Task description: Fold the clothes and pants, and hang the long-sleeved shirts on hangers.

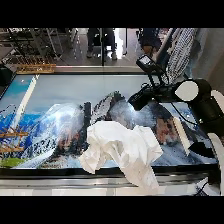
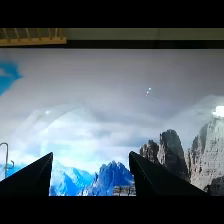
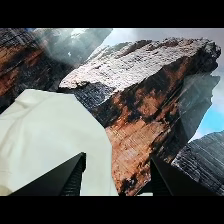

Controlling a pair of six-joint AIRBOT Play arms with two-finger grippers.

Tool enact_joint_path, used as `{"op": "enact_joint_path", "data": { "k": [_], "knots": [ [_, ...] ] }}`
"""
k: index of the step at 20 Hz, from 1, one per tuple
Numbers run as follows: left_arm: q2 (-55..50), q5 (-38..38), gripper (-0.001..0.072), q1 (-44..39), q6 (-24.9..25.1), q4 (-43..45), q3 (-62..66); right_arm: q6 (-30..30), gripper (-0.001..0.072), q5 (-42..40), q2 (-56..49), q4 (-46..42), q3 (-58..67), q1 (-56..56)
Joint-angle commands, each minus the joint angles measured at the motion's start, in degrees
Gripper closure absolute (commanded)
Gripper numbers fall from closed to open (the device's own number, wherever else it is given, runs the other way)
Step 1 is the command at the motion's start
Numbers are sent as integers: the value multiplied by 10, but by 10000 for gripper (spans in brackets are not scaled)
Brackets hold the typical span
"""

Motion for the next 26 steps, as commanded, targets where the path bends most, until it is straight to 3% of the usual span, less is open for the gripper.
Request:
{"op": "enact_joint_path", "data": {
  "k": [1,4,5,7,10,12,15,17,18,19,20,21,22,23,25,26],
  "knots": [
    [0,-4,230,0,0,1,0,0,264,0,0,0,0,0],
    [0,-10,226,0,0,1,0,0,264,0,0,0,0,0],
    [0,-19,199,0,0,1,0,0,264,0,0,0,0,0],
    [-3,-49,74,0,0,1,0,0,264,0,0,0,0,0],
    [-22,-89,53,-8,0,-8,0,0,264,0,0,0,0,0],
    [-43,-151,53,-19,0,-55,0,13,264,-12,0,17,0,1],
    [-81,-213,56,-61,19,-186,-36,92,264,-20,0,114,0,1],
    [-99,-182,66,-118,79,-248,-96,92,270,21,0,116,0,1],
    [-107,-150,71,-157,107,-252,-130,91,366,53,0,78,0,-1],
    [-115,-118,71,-195,143,-251,-159,94,538,95,0,3,0,-6],
    [-126,-86,70,-237,179,-249,-183,111,502,134,0,-57,0,-23],
    [-139,-61,64,-279,205,-238,-197,132,358,174,1,-72,0,-54],
    [-154,-44,41,-316,213,-216,-199,136,335,217,2,-45,0,-90],
    [-170,-22,-2,-351,212,-193,-199,128,335,261,6,6,-7,-125],
    [-203,15,-2,-405,214,-150,-199,105,340,304,36,92,-53,-169],
    [-216,20,-2,-419,231,-142,-199,105,390,307,62,100,-88,-176]
  ]
}}
